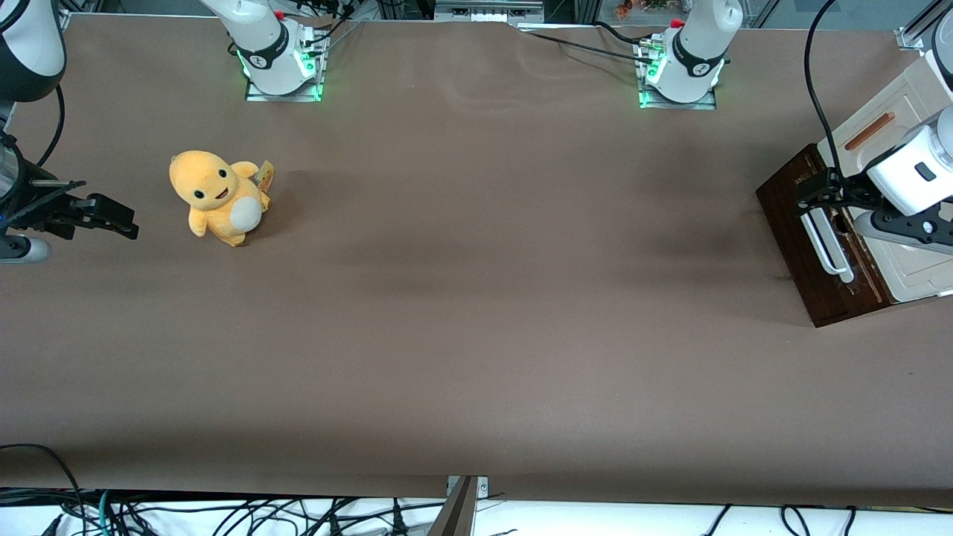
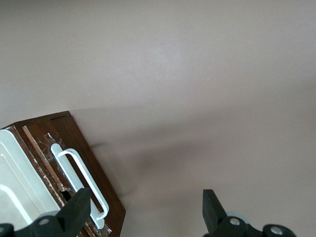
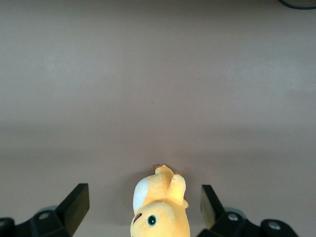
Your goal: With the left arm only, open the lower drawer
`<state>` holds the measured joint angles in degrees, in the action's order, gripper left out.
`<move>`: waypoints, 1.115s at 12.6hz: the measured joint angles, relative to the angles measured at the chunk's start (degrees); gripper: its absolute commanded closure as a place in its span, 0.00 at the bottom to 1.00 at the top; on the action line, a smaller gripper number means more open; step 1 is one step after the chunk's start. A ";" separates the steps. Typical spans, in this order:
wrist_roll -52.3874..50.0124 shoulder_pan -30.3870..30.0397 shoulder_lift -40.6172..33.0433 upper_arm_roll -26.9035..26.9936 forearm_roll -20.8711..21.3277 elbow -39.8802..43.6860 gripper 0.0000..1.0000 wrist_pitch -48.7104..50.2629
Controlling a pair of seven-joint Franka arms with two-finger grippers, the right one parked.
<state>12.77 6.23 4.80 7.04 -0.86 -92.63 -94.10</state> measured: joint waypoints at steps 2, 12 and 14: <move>0.00 0.00 0.00 0.00 0.00 0.00 0.00 0.00; -10.31 0.15 4.94 -0.47 0.00 -1.86 0.00 1.69; -14.44 0.44 8.30 -1.11 0.65 -1.98 0.00 1.65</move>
<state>-1.67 6.67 13.11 5.93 -0.21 -94.61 -92.44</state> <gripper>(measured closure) 0.000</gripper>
